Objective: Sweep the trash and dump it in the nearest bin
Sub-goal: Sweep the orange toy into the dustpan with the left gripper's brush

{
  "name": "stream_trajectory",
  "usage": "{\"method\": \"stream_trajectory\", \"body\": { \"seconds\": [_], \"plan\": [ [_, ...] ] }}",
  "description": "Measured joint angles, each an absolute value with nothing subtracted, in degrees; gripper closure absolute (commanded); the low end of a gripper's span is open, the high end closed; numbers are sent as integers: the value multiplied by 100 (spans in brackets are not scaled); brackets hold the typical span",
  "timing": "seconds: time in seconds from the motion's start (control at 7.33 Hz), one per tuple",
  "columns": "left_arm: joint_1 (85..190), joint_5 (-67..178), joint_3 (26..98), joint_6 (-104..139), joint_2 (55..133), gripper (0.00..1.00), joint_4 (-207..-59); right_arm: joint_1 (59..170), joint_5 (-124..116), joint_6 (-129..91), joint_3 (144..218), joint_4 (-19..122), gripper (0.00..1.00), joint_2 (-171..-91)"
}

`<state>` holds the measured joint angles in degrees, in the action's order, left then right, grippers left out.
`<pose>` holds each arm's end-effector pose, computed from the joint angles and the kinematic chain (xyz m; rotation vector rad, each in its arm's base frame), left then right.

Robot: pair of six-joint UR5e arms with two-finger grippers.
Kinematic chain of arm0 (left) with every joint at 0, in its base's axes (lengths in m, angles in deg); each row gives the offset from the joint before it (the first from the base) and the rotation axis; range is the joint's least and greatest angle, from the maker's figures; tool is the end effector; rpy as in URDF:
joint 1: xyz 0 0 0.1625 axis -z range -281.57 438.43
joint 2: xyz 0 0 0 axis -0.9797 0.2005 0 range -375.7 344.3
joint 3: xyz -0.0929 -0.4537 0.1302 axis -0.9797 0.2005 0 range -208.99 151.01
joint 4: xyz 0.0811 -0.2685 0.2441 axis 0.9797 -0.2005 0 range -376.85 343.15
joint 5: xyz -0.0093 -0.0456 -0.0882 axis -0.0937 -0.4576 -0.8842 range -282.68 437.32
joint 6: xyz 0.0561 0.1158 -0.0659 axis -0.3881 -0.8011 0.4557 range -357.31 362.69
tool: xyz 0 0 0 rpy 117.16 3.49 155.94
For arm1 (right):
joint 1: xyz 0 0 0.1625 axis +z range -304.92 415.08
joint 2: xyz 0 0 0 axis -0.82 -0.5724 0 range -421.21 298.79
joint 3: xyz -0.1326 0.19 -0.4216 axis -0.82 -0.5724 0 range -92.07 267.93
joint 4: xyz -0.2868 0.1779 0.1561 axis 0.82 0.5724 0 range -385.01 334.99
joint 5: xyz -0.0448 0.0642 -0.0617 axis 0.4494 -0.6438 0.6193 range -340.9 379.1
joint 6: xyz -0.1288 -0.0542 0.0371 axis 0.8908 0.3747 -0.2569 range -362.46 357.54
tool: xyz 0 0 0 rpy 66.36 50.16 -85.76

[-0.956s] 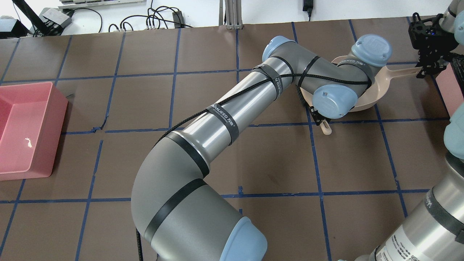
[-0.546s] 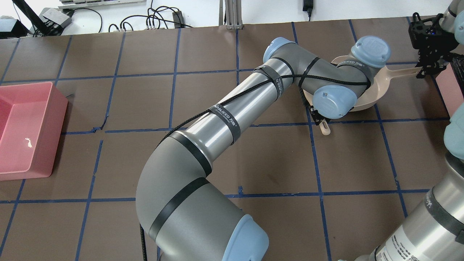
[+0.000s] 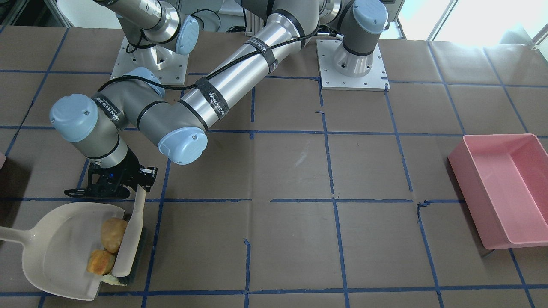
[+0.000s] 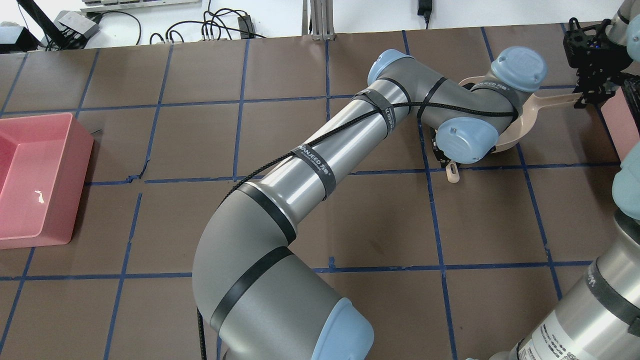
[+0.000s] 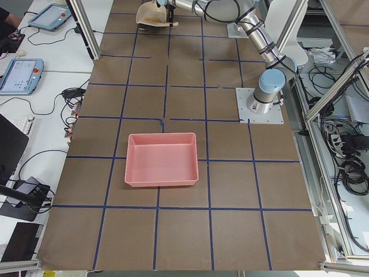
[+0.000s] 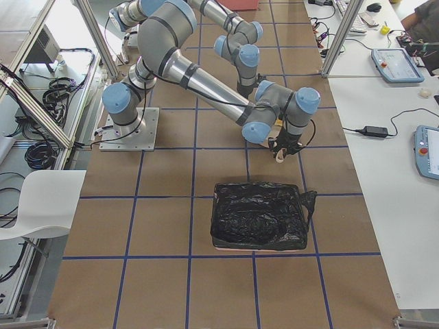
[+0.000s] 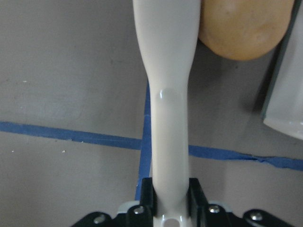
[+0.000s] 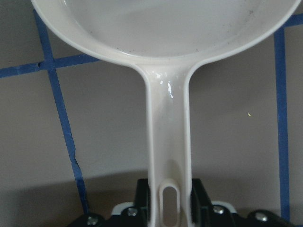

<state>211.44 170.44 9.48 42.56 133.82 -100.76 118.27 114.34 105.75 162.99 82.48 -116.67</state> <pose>-0.6737 -0.5384 0.2107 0.0856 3.0774 -0.0171 -0.2059 -0.6736 0.2949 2.0473 -2.3764 -0.1547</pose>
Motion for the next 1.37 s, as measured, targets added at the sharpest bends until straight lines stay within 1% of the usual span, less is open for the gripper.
{"method": "stream_trajectory", "body": {
  "seconds": [0.41, 0.96, 1.37],
  "plan": [
    [21310, 17175, 936, 2872, 13394, 100, -9849, 11827, 11439, 10573, 16302, 8245, 100, -11669],
    [21337, 16748, 957, 932, 13360, 100, -9729, 11827, 11441, 10573, 16308, 8245, 100, -11671],
    [21335, 16532, 991, 566, 12984, 100, -9765, 11827, 11437, 10573, 16308, 8248, 100, -11665]
  ]
}}
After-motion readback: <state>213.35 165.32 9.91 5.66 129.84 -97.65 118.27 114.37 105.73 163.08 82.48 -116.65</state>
